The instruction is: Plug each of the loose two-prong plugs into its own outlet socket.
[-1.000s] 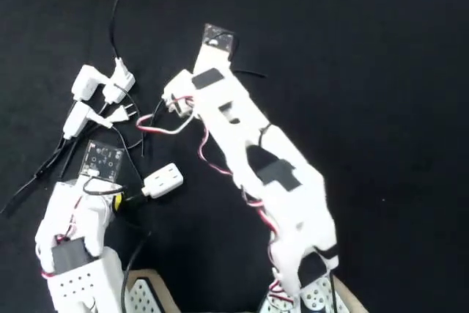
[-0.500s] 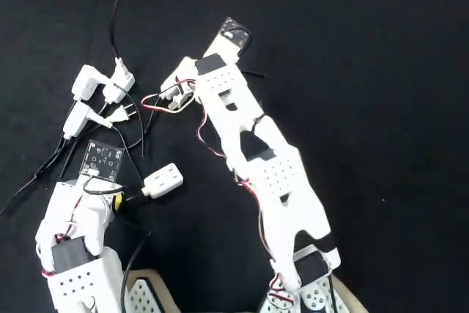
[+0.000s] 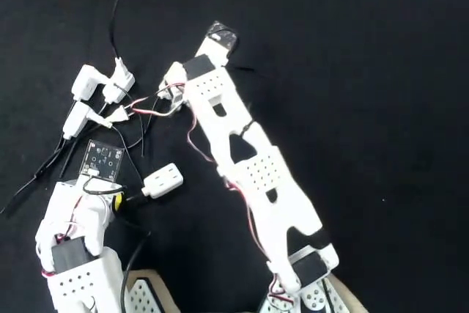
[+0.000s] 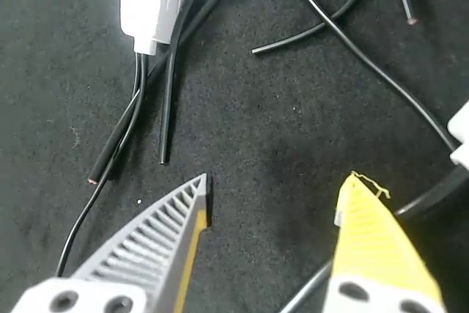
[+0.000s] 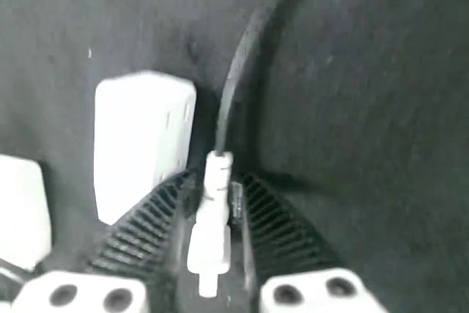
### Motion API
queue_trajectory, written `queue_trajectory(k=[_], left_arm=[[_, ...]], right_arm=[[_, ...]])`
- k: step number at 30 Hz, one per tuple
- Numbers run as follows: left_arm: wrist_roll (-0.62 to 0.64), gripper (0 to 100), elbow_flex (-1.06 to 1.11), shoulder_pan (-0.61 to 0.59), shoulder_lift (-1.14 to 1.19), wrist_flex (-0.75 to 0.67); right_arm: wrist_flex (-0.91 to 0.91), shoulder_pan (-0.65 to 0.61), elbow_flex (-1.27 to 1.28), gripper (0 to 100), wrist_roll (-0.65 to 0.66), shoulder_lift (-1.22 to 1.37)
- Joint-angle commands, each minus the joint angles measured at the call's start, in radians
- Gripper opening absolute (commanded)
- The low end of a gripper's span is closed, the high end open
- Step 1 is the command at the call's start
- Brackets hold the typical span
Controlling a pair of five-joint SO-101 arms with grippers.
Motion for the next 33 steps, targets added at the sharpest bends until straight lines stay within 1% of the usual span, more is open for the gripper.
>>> queue_trajectory(k=[1,5,6,8,11,13,16,20,24,29,33], left_arm=[[0.006,27,0.019,0.001,-0.003,-0.018],[0.006,27,0.019,0.002,-0.003,-0.018],[0.006,27,0.019,0.002,-0.003,-0.018],[0.006,27,0.019,0.002,-0.003,-0.018],[0.005,27,0.019,0.002,-0.003,-0.018],[0.005,27,0.019,0.002,-0.003,-0.018],[0.005,27,0.019,0.002,-0.003,-0.018],[0.005,27,0.019,0.002,-0.002,-0.018],[0.005,27,0.019,0.002,0.0,-0.018],[0.003,27,0.019,0.002,0.002,-0.018],[-0.054,27,0.019,0.002,-0.002,0.005]], right_arm=[[0.117,-0.034,-0.176,1.1,0.0,0.015],[0.308,-0.028,-0.363,1.1,0.012,0.021],[0.342,-0.028,-0.41,1.1,0.046,0.021],[0.341,-0.028,-0.414,1.1,0.166,-0.002],[0.342,-0.021,-0.3,1.1,0.339,-0.082],[0.342,-0.009,-0.176,1.1,0.442,-0.165],[0.342,0.006,0.12,1.1,0.569,-0.352],[0.339,0.017,0.549,1.1,0.701,-0.656],[0.333,0.044,0.891,1.1,0.809,-0.885],[0.293,0.117,1.277,1.1,0.976,-1.015],[0.169,0.172,1.508,1.1,1.033,-1.013]])
